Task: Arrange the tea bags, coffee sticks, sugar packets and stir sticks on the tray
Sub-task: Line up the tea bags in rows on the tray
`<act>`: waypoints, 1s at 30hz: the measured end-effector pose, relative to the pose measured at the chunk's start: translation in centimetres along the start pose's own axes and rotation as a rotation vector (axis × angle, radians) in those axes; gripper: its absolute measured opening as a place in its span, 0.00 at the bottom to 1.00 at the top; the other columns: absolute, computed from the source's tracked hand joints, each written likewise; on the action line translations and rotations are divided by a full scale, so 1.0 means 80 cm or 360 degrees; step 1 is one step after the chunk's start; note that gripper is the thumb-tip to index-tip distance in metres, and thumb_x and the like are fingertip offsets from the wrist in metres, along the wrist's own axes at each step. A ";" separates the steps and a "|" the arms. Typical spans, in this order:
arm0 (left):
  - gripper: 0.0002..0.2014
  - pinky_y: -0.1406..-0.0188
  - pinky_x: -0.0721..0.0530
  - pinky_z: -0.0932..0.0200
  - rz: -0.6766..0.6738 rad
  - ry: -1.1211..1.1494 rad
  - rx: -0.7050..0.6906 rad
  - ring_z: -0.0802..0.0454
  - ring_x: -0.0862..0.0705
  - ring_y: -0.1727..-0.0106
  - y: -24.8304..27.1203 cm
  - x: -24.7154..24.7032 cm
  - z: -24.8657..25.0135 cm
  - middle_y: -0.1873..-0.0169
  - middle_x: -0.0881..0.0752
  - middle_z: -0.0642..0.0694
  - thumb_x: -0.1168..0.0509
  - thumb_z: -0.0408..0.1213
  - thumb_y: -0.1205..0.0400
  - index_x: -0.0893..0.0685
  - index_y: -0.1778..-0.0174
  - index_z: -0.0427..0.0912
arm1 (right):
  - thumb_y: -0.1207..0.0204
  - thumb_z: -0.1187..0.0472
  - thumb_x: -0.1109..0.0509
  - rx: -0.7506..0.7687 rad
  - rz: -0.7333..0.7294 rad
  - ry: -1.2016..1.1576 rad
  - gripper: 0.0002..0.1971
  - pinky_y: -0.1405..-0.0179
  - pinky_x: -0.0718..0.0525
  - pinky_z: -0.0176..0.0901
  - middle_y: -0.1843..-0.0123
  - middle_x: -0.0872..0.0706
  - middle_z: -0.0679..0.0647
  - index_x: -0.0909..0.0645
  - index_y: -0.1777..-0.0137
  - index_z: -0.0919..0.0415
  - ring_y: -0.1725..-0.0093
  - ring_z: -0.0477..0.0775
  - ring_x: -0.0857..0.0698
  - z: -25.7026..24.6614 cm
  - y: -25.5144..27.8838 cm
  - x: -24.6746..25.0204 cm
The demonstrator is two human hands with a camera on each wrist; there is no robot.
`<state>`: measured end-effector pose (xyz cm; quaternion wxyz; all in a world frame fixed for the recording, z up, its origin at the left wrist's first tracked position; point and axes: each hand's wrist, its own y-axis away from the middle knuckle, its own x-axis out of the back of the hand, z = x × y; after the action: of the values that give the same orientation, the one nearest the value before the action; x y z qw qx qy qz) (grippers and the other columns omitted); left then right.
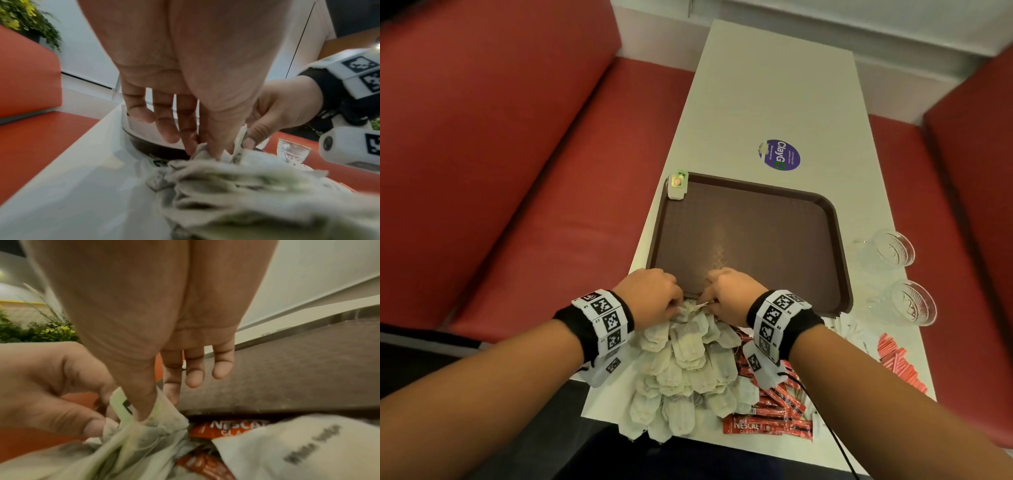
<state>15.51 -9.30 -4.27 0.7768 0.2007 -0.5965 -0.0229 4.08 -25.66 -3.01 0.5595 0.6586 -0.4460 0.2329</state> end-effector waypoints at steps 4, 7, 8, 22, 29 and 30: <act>0.08 0.53 0.18 0.56 0.0163 0.0384 0.0088 0.56 0.17 0.54 0.004 0.017 -0.012 0.57 0.14 0.57 0.37 0.46 0.15 0.13 0.51 0.52 | 0.17 0.54 0.32 -0.0056 0.0158 -0.0178 0.08 0.48 0.21 0.46 0.53 0.19 0.44 0.11 0.49 0.53 0.51 0.51 0.20 0.004 0.003 0.008; 0.06 0.56 0.19 0.61 0.0342 0.0680 0.0180 0.62 0.17 0.58 0.004 0.028 -0.026 0.61 0.14 0.60 0.36 0.41 0.14 0.13 0.48 0.53 | 0.18 0.53 0.31 -0.0140 0.0265 -0.0335 0.16 0.60 0.27 0.42 0.67 0.23 0.43 0.28 0.67 0.45 0.65 0.47 0.24 0.005 0.005 0.016; 0.07 0.54 0.20 0.63 0.0398 0.0786 0.0198 0.63 0.16 0.56 0.005 0.030 -0.030 0.58 0.13 0.61 0.36 0.40 0.14 0.13 0.45 0.53 | 0.18 0.53 0.31 -0.0158 0.0296 -0.0365 0.18 0.62 0.28 0.42 0.69 0.24 0.44 0.32 0.69 0.45 0.67 0.45 0.25 0.005 0.005 0.017; 0.11 0.52 0.14 0.55 0.0711 0.1458 0.0266 0.52 0.09 0.60 0.000 0.043 -0.040 0.60 0.08 0.51 0.36 0.27 0.16 0.17 0.52 0.49 | 0.19 0.63 0.38 -0.0212 0.0583 -0.1080 0.05 0.65 0.18 0.50 0.58 0.16 0.52 0.29 0.47 0.52 0.63 0.56 0.15 0.007 -0.006 0.029; 0.06 0.56 0.19 0.60 0.0643 0.1449 0.0287 0.58 0.10 0.62 -0.015 0.050 -0.032 0.65 0.08 0.47 0.34 0.34 0.15 0.21 0.52 0.51 | 0.19 0.57 0.29 -0.0055 0.0818 -0.1301 0.04 0.58 0.17 0.49 0.60 0.11 0.48 0.13 0.52 0.47 0.62 0.52 0.16 0.002 -0.019 0.050; 0.05 0.54 0.17 0.57 0.0626 0.1464 0.0278 0.56 0.09 0.62 -0.017 0.049 -0.033 0.64 0.08 0.46 0.34 0.34 0.15 0.21 0.52 0.50 | 0.19 0.58 0.29 -0.0036 0.0849 -0.1315 0.05 0.56 0.15 0.52 0.60 0.10 0.50 0.12 0.53 0.48 0.60 0.56 0.15 0.002 -0.020 0.053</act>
<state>19.38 -10.91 -1.67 0.9290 0.1383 -0.2187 0.2645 7.50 -27.24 -0.53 0.2639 0.5527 -0.7862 0.0826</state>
